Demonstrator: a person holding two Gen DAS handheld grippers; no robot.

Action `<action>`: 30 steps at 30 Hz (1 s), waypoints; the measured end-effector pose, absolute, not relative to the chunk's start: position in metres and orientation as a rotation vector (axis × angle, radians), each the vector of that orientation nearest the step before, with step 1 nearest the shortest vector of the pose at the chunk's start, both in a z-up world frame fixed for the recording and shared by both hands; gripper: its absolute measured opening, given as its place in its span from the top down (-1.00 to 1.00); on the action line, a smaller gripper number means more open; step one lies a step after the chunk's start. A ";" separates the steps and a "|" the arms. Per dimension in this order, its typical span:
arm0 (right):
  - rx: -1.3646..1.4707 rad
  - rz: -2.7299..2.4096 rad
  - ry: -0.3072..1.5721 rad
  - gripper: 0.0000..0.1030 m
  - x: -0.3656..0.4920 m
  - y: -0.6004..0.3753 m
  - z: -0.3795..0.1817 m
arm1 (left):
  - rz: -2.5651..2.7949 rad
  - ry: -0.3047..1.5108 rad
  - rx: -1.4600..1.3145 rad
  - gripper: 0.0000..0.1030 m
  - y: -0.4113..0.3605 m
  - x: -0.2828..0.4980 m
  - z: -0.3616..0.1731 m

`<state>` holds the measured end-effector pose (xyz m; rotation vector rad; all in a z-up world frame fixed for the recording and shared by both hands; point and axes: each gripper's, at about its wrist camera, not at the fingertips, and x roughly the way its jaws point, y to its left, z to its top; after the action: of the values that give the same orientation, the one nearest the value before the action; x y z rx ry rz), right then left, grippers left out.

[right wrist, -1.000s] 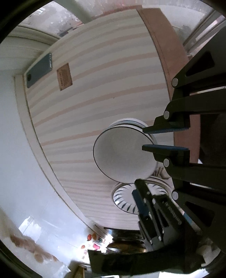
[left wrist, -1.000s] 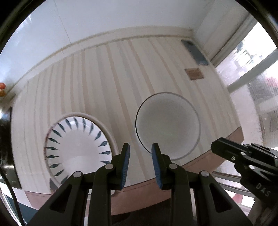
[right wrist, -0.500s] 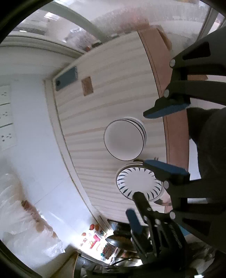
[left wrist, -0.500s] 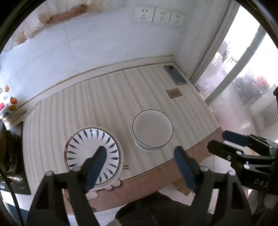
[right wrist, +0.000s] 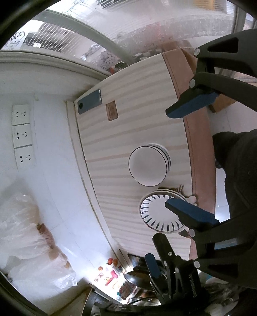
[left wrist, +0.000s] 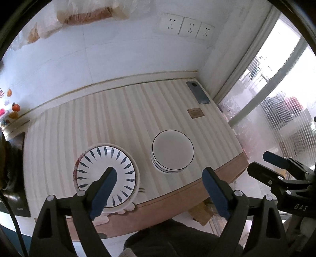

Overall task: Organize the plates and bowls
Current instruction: 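Open both tools and lift them away from the bowl stack, then grasp the bowl stack rim with both tools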

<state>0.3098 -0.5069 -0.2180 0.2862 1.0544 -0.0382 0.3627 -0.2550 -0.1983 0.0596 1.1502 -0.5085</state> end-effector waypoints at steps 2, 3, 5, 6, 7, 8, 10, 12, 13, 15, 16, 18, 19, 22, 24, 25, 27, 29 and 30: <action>0.293 -0.035 1.053 -0.72 0.313 -0.510 -0.221 | -0.512 1.170 0.053 -0.72 -0.258 0.368 -0.205; 0.297 -0.032 1.055 -0.74 0.316 -0.511 -0.224 | -0.515 1.178 0.042 -0.72 -0.259 0.371 -0.209; 0.316 -0.018 1.063 -0.77 0.323 -0.515 -0.234 | -0.519 1.194 0.032 -0.72 -0.261 0.377 -0.216; 0.327 -0.013 1.071 -0.79 0.325 -0.517 -0.241 | -0.525 1.215 0.017 -0.72 -0.265 0.384 -0.226; 0.339 0.002 1.084 -0.80 0.330 -0.520 -0.250 | -0.531 1.226 0.007 -0.72 -0.266 0.387 -0.230; 0.356 0.018 1.101 -0.80 0.335 -0.523 -0.260 | -0.533 1.248 -0.006 -0.72 -0.269 0.393 -0.238; 0.411 0.045 1.139 -0.80 0.346 -0.530 -0.284 | -0.547 1.302 -0.026 -0.72 -0.278 0.409 -0.260; 0.461 0.059 1.179 -0.81 0.358 -0.536 -0.309 | -0.556 1.351 -0.033 -0.72 -0.287 0.421 -0.278; 0.499 0.070 1.194 -0.81 0.365 -0.541 -0.327 | -0.566 1.382 -0.047 -0.72 -0.293 0.429 -0.290; 0.565 0.075 1.221 -0.81 0.375 -0.549 -0.353 | -0.563 1.422 -0.053 -0.72 -0.299 0.442 -0.308; 0.596 0.085 1.229 -0.81 0.380 -0.551 -0.365 | -0.568 1.446 -0.055 -0.72 -0.303 0.450 -0.319; 0.669 0.105 1.251 -0.81 0.392 -0.559 -0.393 | -0.562 1.502 -0.060 -0.72 -0.310 0.463 -0.341; 0.703 0.121 1.263 -0.81 0.398 -0.561 -0.406 | -0.560 1.529 -0.062 -0.72 -0.313 0.468 -0.351; 0.782 0.145 1.267 -0.81 0.410 -0.567 -0.433 | -0.549 1.606 -0.074 -0.72 -0.320 0.480 -0.378; 0.818 0.157 1.279 -0.81 0.418 -0.569 -0.452 | -0.559 1.637 -0.082 -0.72 -0.324 0.484 -0.390; 0.832 0.165 1.286 -0.81 0.422 -0.569 -0.460 | -0.563 1.657 -0.082 -0.72 -0.326 0.486 -0.396; 0.868 0.182 1.309 -0.80 0.429 -0.568 -0.478 | -0.568 1.699 -0.089 -0.72 -0.330 0.489 -0.410; 0.891 0.188 1.323 -0.80 0.434 -0.567 -0.492 | -0.582 1.743 -0.117 -0.67 -0.332 0.489 -0.422; 0.900 0.191 1.323 -0.79 0.436 -0.568 -0.496 | -0.588 1.749 -0.133 -0.66 -0.331 0.492 -0.425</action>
<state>0.4361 -0.5684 -0.4958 0.8997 1.3228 0.1912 0.4918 -0.3311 -0.4249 -0.1328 1.7486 -0.5879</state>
